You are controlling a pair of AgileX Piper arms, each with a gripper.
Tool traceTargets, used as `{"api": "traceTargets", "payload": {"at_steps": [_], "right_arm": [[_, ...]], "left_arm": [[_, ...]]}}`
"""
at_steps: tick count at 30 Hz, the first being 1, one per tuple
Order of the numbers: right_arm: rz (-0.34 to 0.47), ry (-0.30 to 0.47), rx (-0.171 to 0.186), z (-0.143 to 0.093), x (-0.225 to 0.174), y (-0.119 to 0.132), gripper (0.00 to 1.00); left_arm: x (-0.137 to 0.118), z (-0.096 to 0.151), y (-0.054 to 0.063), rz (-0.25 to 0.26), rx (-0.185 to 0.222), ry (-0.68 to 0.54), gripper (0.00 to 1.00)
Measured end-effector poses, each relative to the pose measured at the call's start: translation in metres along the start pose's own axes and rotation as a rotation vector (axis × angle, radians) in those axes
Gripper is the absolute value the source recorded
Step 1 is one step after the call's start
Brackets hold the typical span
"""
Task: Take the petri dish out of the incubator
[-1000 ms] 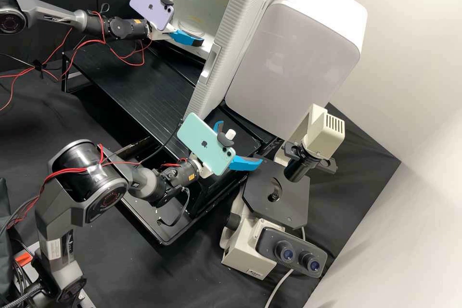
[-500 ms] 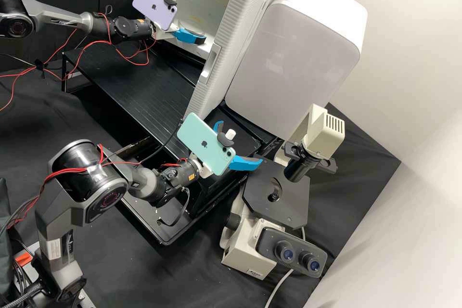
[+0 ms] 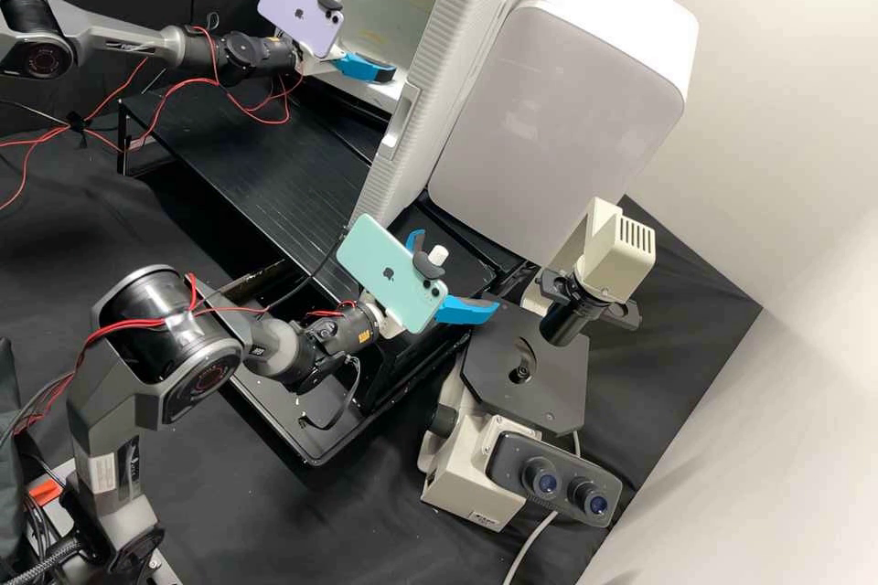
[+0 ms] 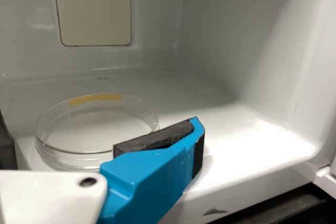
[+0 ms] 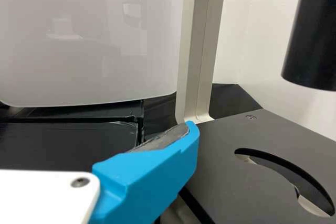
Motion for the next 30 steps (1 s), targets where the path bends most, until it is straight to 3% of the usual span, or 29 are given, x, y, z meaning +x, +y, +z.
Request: {"api": "traceTargets", "payload": {"at_steps": [11, 12, 30], "right_arm": [[0.0, 0.0, 0.0, 0.0, 0.0, 0.0, 1.0], [0.0, 0.0, 0.0, 0.0, 0.0, 0.0, 1.0], [0.0, 0.0, 0.0, 0.0, 0.0, 0.0, 1.0]], "left_arm": [[0.0027, 0.0048, 0.001, 0.006, 0.008, -0.002, 1.0], [0.0027, 0.005, 0.0017, 0.008, 0.007, -0.003, 0.0], [0.0027, 0.0059, 0.0045, 0.014, -0.014, -0.004, 0.0]]}}
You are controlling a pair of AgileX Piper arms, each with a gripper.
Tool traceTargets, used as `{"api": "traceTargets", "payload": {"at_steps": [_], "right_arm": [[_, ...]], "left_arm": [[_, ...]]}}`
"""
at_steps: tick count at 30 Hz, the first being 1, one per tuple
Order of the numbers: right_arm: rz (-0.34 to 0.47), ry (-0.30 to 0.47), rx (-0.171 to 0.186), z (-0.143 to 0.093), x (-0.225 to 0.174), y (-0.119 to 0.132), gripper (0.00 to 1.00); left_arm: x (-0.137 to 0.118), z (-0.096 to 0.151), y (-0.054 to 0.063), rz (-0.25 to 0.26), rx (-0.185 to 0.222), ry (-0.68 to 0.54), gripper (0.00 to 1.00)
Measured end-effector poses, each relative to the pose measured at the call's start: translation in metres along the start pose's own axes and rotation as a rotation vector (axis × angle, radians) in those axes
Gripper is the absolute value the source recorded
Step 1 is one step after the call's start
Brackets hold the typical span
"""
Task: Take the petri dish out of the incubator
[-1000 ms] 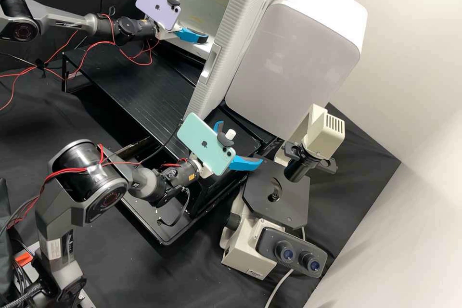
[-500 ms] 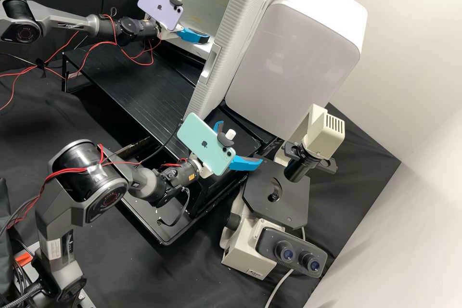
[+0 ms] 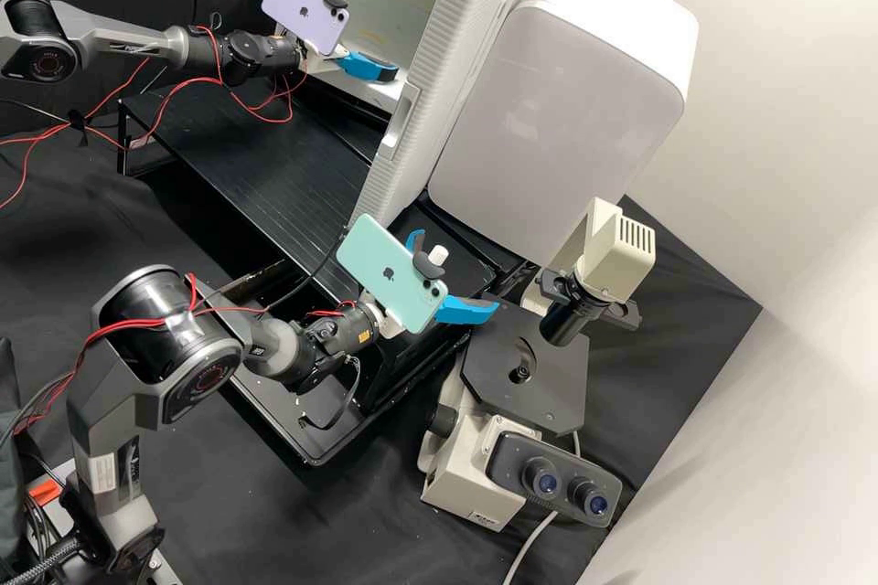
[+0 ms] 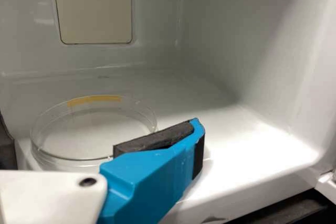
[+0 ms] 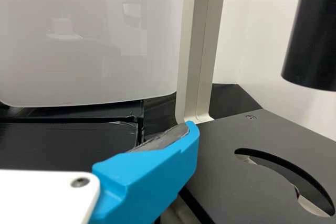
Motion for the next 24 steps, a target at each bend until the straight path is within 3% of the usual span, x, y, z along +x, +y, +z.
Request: {"api": "traceTargets", "payload": {"at_steps": [10, 24], "right_arm": [[0.0, 0.0, 0.0, 0.0, 0.0, 0.0, 1.0], [0.0, 0.0, 0.0, 0.0, 0.0, 0.0, 1.0]], "left_arm": [[0.0, 0.0006, 0.0007, 0.008, -0.021, -0.007, 0.0], [0.0, 0.0007, 0.0009, 0.009, -0.019, -0.008, 0.0]]}}
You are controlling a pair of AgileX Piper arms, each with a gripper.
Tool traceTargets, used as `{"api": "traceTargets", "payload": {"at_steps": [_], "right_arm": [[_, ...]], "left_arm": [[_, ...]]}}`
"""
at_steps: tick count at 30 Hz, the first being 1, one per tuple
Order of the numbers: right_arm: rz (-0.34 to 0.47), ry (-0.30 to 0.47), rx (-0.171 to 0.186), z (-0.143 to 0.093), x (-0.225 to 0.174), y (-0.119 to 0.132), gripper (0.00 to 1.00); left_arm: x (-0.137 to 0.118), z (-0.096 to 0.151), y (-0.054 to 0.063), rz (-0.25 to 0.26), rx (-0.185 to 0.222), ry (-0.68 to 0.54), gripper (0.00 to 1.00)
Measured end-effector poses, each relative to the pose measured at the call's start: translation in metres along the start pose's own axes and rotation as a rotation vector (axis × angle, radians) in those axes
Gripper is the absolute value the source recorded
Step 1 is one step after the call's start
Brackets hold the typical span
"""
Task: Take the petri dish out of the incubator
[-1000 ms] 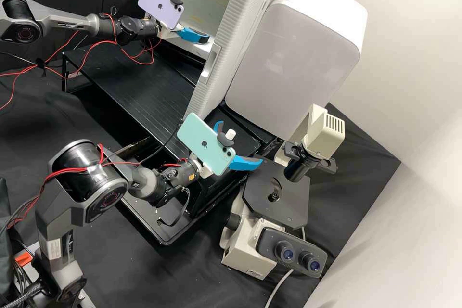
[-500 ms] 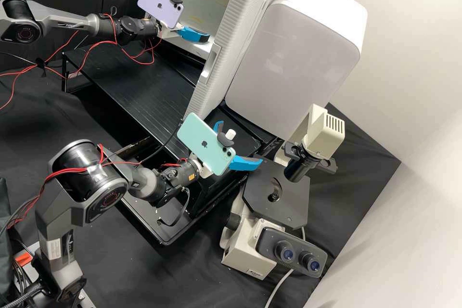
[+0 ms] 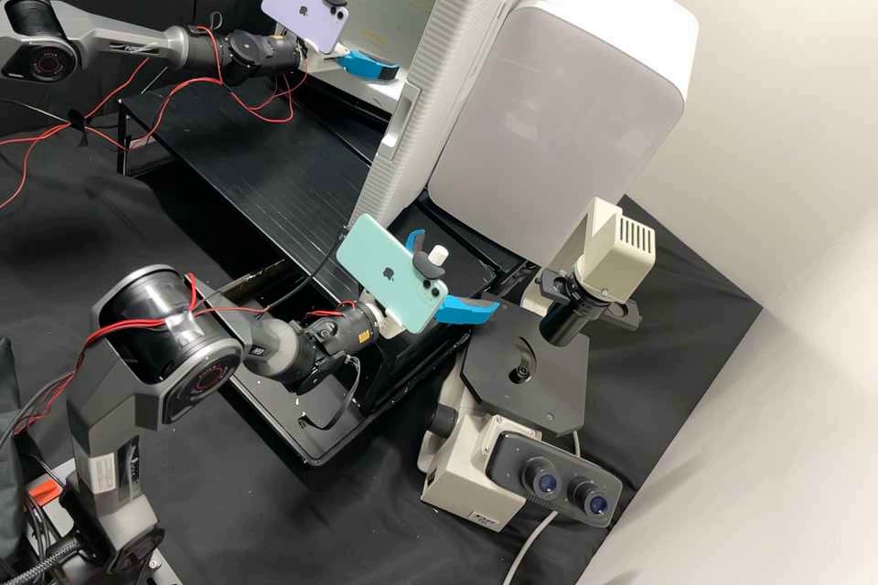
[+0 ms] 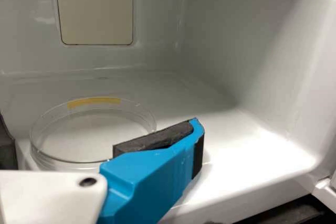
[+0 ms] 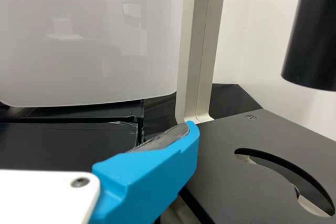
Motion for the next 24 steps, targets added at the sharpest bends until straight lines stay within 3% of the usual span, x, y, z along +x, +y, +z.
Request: {"api": "traceTargets", "payload": {"at_steps": [6, 24], "right_arm": [[0.0, 0.0, 0.0, 0.0, 0.0, 0.0, 1.0], [0.0, 0.0, 0.0, 0.0, 0.0, 0.0, 1.0]], "left_arm": [[0.0, -0.0003, -0.002, 0.001, 0.023, -0.005, 0.0], [0.0, -0.0002, -0.0019, 0.002, 0.007, -0.006, 0.0]]}}
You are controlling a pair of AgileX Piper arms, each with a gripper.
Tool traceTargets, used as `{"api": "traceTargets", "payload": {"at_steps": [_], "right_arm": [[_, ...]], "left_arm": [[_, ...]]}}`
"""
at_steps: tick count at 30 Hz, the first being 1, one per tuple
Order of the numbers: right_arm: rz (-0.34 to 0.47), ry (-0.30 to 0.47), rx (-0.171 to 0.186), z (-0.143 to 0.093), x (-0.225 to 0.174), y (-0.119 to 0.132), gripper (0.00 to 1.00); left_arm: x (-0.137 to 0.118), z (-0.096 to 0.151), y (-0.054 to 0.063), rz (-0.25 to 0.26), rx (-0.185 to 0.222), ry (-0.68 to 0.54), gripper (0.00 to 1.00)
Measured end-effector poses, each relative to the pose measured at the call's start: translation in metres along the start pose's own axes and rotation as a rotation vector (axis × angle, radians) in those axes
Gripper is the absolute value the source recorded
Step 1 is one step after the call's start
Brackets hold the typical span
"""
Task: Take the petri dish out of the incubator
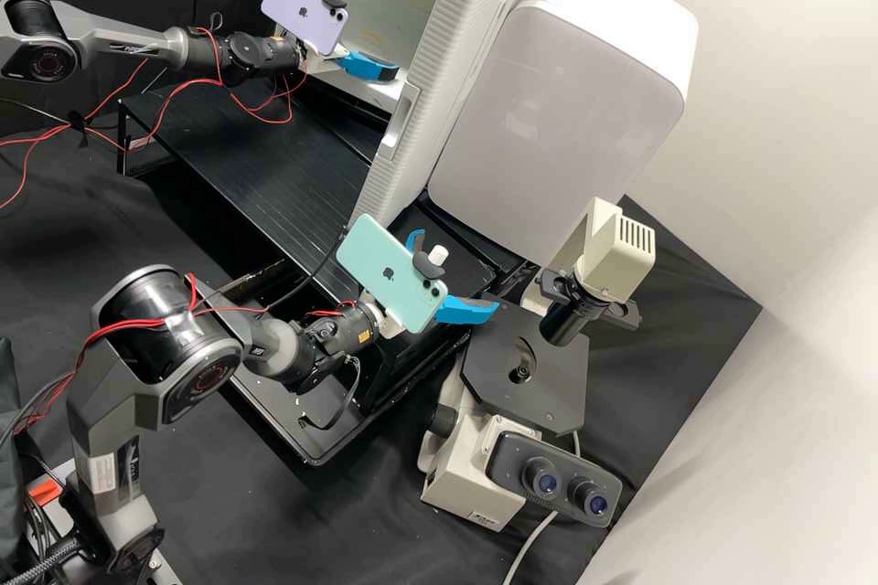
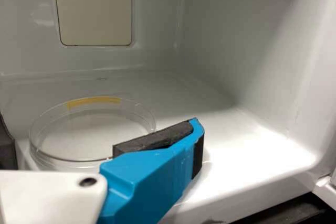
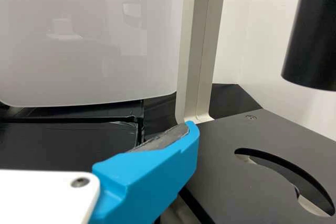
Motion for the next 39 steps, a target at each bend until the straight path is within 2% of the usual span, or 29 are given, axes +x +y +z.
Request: {"api": "traceTargets", "payload": {"at_steps": [39], "right_arm": [[0.0, 0.0, 0.0, 0.0, 0.0, 0.0, 1.0]], "left_arm": [[0.0, 0.0001, 0.0003, 0.003, 0.012, -0.002, 0.0]]}}
